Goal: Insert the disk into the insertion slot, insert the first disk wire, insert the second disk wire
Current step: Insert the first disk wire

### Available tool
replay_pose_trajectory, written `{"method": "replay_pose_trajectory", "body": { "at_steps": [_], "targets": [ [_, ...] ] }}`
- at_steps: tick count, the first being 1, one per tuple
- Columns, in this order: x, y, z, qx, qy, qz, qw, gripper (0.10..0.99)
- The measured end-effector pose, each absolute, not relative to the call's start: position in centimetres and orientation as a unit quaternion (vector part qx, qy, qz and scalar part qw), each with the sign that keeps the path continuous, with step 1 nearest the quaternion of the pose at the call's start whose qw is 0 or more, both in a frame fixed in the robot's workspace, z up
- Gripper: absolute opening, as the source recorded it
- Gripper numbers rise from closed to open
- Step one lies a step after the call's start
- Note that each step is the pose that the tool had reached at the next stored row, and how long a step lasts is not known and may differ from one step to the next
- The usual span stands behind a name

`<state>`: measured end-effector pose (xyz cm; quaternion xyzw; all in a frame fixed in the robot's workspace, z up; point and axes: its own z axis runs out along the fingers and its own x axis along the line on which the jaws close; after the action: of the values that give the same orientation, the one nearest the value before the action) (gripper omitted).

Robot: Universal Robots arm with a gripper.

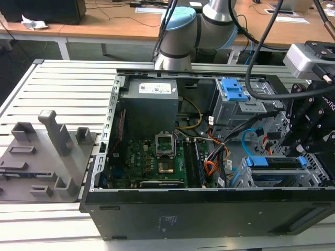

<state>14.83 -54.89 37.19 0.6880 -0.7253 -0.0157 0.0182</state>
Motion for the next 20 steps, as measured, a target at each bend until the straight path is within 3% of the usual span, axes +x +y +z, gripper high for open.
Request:
{"method": "replay_pose_trajectory", "body": {
  "at_steps": [12, 20],
  "targets": [
    [14.8, -54.6, 38.1, 0.688, -0.725, -0.016, 0.018, 0.302],
    [14.8, -52.5, 38.1, 0.688, -0.725, -0.015, 0.019, 0.302]
  ]
}}
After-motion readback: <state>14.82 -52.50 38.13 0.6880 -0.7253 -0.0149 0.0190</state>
